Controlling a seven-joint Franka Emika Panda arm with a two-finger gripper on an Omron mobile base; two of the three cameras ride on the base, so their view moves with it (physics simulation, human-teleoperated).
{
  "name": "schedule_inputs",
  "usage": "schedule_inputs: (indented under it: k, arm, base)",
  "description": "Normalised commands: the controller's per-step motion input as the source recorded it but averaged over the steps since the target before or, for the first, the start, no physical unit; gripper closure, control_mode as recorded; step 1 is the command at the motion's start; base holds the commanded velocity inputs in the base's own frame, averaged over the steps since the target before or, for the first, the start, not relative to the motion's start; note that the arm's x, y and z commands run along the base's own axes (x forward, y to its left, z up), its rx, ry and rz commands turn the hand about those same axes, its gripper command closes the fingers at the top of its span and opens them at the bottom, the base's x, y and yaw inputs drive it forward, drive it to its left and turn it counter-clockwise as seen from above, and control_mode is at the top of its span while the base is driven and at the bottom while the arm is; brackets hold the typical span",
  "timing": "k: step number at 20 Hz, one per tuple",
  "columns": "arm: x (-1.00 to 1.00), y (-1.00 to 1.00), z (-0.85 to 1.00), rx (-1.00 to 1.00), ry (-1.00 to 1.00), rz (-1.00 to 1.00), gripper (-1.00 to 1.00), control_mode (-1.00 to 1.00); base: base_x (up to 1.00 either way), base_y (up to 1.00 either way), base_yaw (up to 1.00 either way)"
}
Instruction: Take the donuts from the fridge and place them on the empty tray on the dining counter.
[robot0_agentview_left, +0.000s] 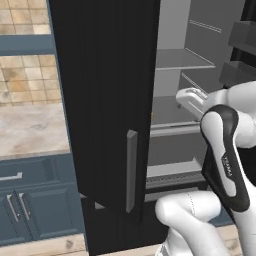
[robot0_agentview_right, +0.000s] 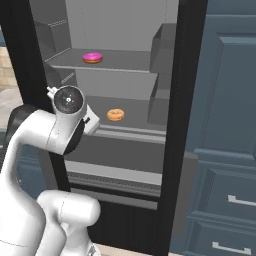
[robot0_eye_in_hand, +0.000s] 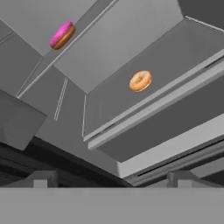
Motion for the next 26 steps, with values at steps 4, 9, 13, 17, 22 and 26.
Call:
schedule_inputs:
  k: [4,9,13,17,22,26]
  arm:
    - [0.67,0.39,-0.03,0.11,0.03,0.0,-1.0,-1.0]
    - [0.62,0.36,0.0,0.12,0.04,0.0,-1.0,-1.0]
    - [0.45,0.38,0.0,0.13,0.02,0.0,-1.0,-1.0]
    - [0.03,0.48,0.0,0.12,0.0,0.0,-1.0,-1.0]
    - [0.03,0.6,0.0,0.1,0.0,0.03,-1.0,-1.0]
    - [-0.02,0.64,0.0,0.08,0.0,0.05,-1.0,-1.0]
  base:
    - [0.0,0.0,0.0]
    - [0.0,0.0,0.0]
    - [0.0,0.0,0.0]
    - [0.0,0.0,0.0]
    - [0.0,0.0,0.0]
    - [0.0,0.0,0.0]
